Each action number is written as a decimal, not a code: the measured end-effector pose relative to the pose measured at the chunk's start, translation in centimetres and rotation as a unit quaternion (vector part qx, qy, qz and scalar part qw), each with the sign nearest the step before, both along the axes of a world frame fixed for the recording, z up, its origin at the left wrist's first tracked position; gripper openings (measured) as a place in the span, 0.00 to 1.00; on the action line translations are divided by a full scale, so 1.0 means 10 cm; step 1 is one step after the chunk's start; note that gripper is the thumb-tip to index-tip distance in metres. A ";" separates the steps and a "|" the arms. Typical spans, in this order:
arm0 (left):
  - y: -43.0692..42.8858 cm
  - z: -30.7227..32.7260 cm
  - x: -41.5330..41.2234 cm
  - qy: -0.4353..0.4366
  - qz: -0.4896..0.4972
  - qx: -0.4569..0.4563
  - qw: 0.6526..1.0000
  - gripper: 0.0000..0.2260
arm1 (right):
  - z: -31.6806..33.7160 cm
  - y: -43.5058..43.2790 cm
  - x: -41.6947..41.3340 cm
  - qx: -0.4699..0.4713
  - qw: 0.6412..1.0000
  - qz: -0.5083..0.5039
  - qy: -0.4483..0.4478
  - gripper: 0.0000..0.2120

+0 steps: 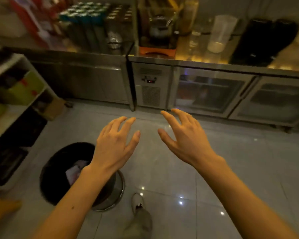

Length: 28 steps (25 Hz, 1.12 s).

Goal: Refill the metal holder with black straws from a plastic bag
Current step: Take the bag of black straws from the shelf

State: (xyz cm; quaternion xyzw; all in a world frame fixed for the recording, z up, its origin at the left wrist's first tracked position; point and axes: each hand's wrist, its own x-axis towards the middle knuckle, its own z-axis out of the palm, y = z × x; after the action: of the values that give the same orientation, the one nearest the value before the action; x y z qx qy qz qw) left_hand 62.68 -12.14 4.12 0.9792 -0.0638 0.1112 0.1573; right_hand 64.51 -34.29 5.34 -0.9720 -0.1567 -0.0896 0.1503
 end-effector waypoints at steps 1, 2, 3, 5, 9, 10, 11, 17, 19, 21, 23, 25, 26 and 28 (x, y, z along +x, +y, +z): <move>0.18 0.00 0.17 -0.005 0.021 -0.010 1.000 0.26 | 0.02 0.20 0.24 -0.008 1.000 0.022 0.002 0.28; 0.34 0.01 0.35 -0.010 0.040 -0.022 0.999 0.26 | 0.05 0.38 0.47 -0.014 0.999 0.039 0.004 0.28; 0.47 0.03 0.50 -0.017 0.054 -0.031 0.998 0.26 | 0.09 0.52 0.67 -0.016 0.998 0.054 0.001 0.28; 0.75 0.07 0.80 -0.020 0.077 -0.038 0.996 0.27 | 0.17 0.82 1.08 -0.020 0.997 0.075 -0.009 0.28; 1.28 0.18 1.52 -0.045 0.108 -0.044 0.992 0.27 | 0.38 1.39 1.95 -0.021 0.994 0.101 -0.034 0.29; 1.40 0.21 1.71 -0.049 0.118 -0.045 0.991 0.26 | 0.43 1.50 2.16 -0.021 0.993 0.107 -0.034 0.29; 1.49 0.24 1.89 -0.055 0.125 -0.046 0.990 0.26 | 0.48 1.58 2.37 -0.019 0.993 0.113 -0.035 0.30; 1.81 0.39 3.16 -0.089 0.150 -0.070 0.982 0.25 | 0.61 1.90 3.81 -0.003 0.986 0.151 -0.072 0.30; 1.84 0.42 3.62 -0.108 0.160 -0.055 0.980 0.26 | 0.62 1.99 4.31 0.004 0.983 0.167 -0.083 0.30; 1.85 0.49 4.08 -0.110 0.174 -0.059 0.977 0.26 | 0.67 2.03 4.83 0.011 0.981 0.180 -0.078 0.30; 1.86 0.57 4.54 -0.111 0.178 -0.064 0.976 0.25 | 0.75 2.04 5.33 0.023 0.979 0.189 -0.078 0.30; 1.88 0.65 4.90 -0.116 0.175 -0.059 0.976 0.25 | 0.80 2.09 5.73 0.035 0.976 0.196 -0.084 0.30; 1.91 0.68 5.14 -0.115 0.180 -0.061 0.975 0.24 | 0.85 2.14 5.97 0.046 0.976 0.198 -0.077 0.30; 2.00 0.76 5.50 -0.119 0.186 -0.077 0.972 0.23 | 0.91 2.28 6.37 0.066 0.975 0.203 -0.061 0.30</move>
State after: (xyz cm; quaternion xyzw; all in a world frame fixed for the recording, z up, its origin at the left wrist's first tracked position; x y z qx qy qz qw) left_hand 117.64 7.89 11.68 0.9386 0.1100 0.2589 0.1997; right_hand 128.20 -11.54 14.47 -0.9005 -0.3532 -0.1266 0.2197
